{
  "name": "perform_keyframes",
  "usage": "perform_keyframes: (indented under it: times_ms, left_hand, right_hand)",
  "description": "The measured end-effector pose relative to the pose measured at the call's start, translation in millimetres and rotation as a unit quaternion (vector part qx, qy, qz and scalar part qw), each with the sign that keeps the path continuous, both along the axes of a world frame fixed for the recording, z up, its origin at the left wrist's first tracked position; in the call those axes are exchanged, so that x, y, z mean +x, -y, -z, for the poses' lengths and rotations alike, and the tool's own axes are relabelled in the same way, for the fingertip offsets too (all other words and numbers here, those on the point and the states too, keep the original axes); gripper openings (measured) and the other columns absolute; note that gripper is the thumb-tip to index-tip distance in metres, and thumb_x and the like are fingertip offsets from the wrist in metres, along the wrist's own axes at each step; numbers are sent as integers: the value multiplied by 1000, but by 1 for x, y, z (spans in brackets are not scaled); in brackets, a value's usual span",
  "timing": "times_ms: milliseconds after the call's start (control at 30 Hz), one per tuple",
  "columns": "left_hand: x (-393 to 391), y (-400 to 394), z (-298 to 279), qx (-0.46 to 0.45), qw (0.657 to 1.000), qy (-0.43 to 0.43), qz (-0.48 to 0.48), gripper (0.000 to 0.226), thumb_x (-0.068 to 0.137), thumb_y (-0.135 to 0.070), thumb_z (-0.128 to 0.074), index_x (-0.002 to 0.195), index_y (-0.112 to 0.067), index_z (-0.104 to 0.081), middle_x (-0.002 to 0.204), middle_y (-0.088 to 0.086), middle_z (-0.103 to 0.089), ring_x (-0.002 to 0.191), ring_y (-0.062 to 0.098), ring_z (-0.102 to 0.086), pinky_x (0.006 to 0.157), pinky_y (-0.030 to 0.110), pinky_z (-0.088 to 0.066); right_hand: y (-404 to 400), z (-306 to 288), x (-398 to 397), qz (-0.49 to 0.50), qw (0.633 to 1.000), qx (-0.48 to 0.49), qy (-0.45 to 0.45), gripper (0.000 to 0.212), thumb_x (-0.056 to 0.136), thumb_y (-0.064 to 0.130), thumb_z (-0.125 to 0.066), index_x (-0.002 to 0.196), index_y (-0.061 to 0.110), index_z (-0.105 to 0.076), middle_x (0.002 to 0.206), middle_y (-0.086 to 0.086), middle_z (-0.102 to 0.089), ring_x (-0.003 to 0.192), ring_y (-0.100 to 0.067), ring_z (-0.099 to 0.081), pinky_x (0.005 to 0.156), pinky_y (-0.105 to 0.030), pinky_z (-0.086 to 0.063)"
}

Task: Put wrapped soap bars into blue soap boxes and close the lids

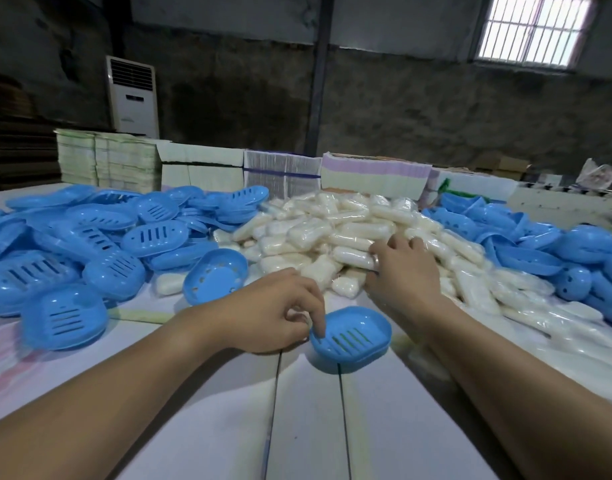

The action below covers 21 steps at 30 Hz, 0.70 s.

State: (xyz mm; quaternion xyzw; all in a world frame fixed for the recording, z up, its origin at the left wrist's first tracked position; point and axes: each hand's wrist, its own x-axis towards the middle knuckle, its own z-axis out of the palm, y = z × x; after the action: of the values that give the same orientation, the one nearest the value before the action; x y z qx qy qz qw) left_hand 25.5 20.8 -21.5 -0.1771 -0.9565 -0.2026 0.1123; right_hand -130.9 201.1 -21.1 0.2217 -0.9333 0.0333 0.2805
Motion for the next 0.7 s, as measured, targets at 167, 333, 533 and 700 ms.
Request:
perform_keyframes:
  times_ms: [167, 333, 533, 700]
  left_hand:
    - [-1, -8, 1, -4, 1000, -3, -22, 19, 81, -34, -60, 88, -32, -77, 105, -18, -69, 106, 2, -47, 99, 24, -40]
    - [-1, -8, 3, -3, 998, 4, -63, 49, 63, -80, -60, 81, -35, -67, 94, -19, -64, 106, -3, -44, 88, 21, -41]
    - [2, -9, 4, 28, 996, 19, -82, 48, 58, -72, -70, 96, -45, -61, 100, -16, -52, 101, -5, -48, 84, 16, -43]
    - [-1, -3, 7, 52, 994, 38, -89, 48, 62, -67, -70, 102, -45, -55, 103, -17, -50, 102, -4, -48, 82, 15, -41]
  right_hand:
    - [3, -3, -5, 14, 997, 40, -70, 27, 89, 28, -52, 112, 18, -63, 116, -3, -51, 109, -30, -42, 74, -36, -28]
    - [4, -2, -7, 14, 991, 95, -97, 25, 82, 26, -62, 107, 21, -63, 114, -1, -49, 109, -28, -42, 78, -37, -34]
    - [1, -3, -11, -35, 992, 36, -114, 25, 83, 30, -62, 104, 18, -70, 111, 0, -53, 108, -27, -43, 81, -37, -36]
    - [-9, -12, -2, -141, 976, -163, -27, 31, 82, 35, -70, 104, 12, -71, 109, 0, -55, 108, -25, -43, 87, -37, -40]
